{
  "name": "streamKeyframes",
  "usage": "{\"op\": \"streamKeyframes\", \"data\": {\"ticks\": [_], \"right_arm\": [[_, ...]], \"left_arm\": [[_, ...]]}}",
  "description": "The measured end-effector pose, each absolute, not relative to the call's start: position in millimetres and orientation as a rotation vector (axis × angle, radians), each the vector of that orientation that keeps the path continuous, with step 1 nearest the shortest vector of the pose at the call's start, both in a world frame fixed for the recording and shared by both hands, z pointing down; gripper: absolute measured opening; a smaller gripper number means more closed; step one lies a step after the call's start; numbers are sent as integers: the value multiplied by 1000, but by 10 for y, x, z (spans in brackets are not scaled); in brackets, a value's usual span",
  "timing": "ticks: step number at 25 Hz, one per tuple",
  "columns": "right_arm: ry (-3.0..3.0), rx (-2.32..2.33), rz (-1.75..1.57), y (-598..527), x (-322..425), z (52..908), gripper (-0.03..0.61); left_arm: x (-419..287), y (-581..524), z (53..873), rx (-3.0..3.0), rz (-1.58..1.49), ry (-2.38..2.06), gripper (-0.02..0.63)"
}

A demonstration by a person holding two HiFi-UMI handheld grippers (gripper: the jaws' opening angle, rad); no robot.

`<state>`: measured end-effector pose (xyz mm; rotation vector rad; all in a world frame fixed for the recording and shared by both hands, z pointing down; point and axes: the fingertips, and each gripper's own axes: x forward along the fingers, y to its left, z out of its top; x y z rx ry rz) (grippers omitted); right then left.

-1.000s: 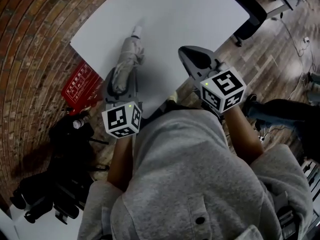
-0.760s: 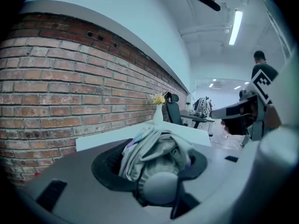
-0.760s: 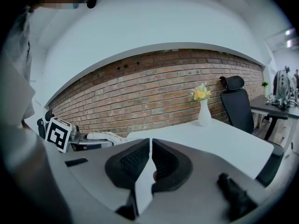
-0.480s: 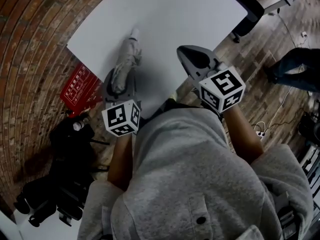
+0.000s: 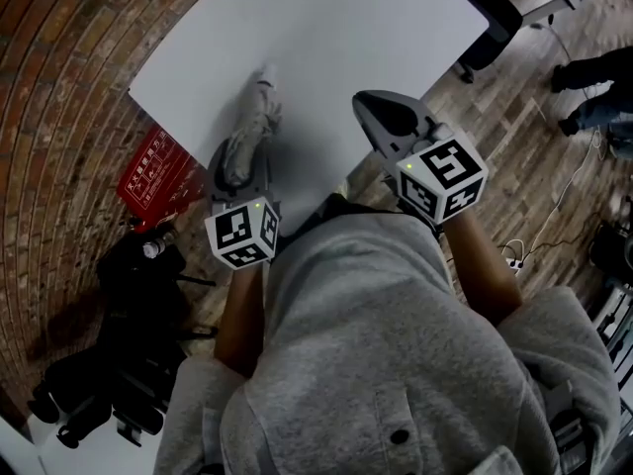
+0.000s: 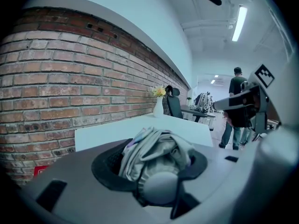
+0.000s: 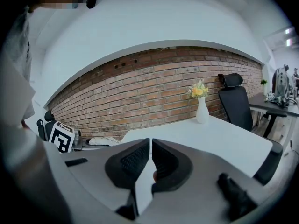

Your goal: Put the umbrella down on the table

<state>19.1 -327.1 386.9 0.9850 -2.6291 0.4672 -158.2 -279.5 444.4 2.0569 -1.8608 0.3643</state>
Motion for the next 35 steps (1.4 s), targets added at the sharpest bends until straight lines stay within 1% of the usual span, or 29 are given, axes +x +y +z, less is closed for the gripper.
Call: {"op": "streamKeyframes", "data": {"ticks": [16, 35], "right_arm": [[-2630, 943, 469, -3145, 138, 3934, 31], [-2624, 919, 445, -3065, 2, 3965, 32]], "left_arm": [[-1616, -2637, 4620, 2047, 351, -1818, 233], [-1634, -2366, 5112, 2013, 512, -1677, 252]]}}
